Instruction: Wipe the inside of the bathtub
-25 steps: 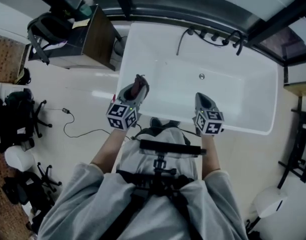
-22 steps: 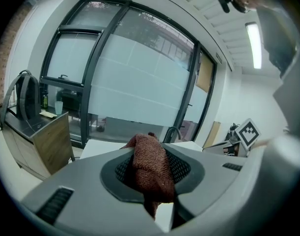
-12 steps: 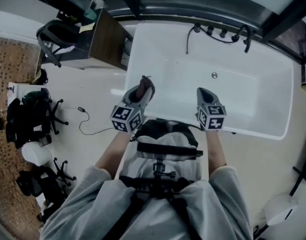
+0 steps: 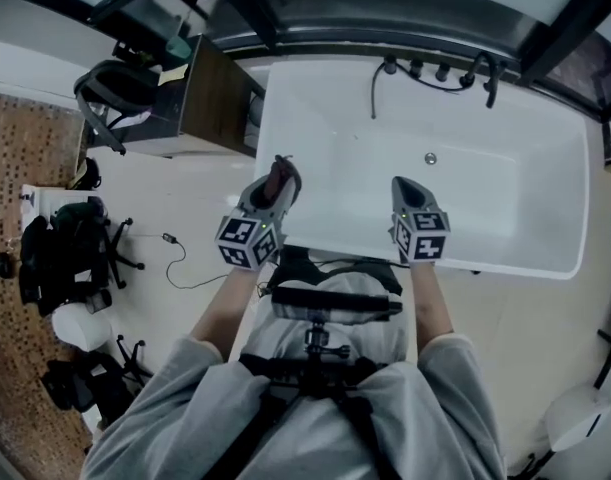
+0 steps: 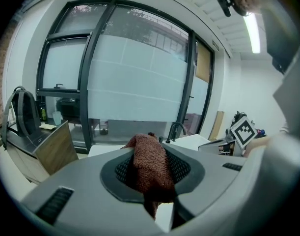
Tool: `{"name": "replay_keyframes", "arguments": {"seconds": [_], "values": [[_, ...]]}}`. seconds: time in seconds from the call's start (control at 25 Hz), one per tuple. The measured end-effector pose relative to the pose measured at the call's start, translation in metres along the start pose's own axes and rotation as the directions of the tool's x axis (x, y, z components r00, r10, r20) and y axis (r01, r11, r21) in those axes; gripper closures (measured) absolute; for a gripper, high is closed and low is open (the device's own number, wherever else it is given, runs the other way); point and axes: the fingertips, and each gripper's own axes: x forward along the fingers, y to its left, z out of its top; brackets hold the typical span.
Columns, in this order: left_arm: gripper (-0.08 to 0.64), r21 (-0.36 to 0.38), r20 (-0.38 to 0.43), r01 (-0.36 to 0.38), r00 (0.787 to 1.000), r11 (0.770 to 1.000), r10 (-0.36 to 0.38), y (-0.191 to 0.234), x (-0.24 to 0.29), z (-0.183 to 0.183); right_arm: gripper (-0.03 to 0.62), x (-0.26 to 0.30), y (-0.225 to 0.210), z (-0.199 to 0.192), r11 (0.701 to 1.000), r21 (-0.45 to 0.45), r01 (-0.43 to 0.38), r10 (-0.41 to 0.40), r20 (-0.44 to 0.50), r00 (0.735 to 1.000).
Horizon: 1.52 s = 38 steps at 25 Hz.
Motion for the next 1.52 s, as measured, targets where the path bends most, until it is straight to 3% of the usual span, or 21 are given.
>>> {"name": "replay_keyframes", "arguments": {"seconds": [0.16,0.4,0.8,1.2,1.52], "values": [[0.460,-0.004,-0.006,0.029,1.000,1.000,-0.029,0.019,0.000,-0.009,0.583,0.009,0.006,0.003,0.999,0.005,0.035,-0.035,0.020,0.999],[0.460,-0.008,0.012,0.073,0.997,0.997,-0.073,0.051,0.004,0.009,0.583,0.022,0.020,0.017,0.996,0.004,0.091,-0.091,0.009,0.996],[0.460,-0.003,-0.050,0.096,0.994,0.995,-0.096,0.094,0.040,0.005,0.583,0.075,0.035,0.022,0.995,0.022,0.095,-0.094,-0.019,0.995],[0.460,0.017,-0.100,0.097,0.990,0.995,-0.095,0.122,0.150,-0.033,0.583,0.174,0.003,0.004,0.996,0.002,0.089,-0.089,-0.059,0.994],[0.460,0.015,-0.094,0.077,0.993,0.997,-0.075,0.162,0.261,-0.070,0.583,0.267,-0.030,-0.014,0.995,0.018,0.101,-0.100,-0.054,0.993]]}}
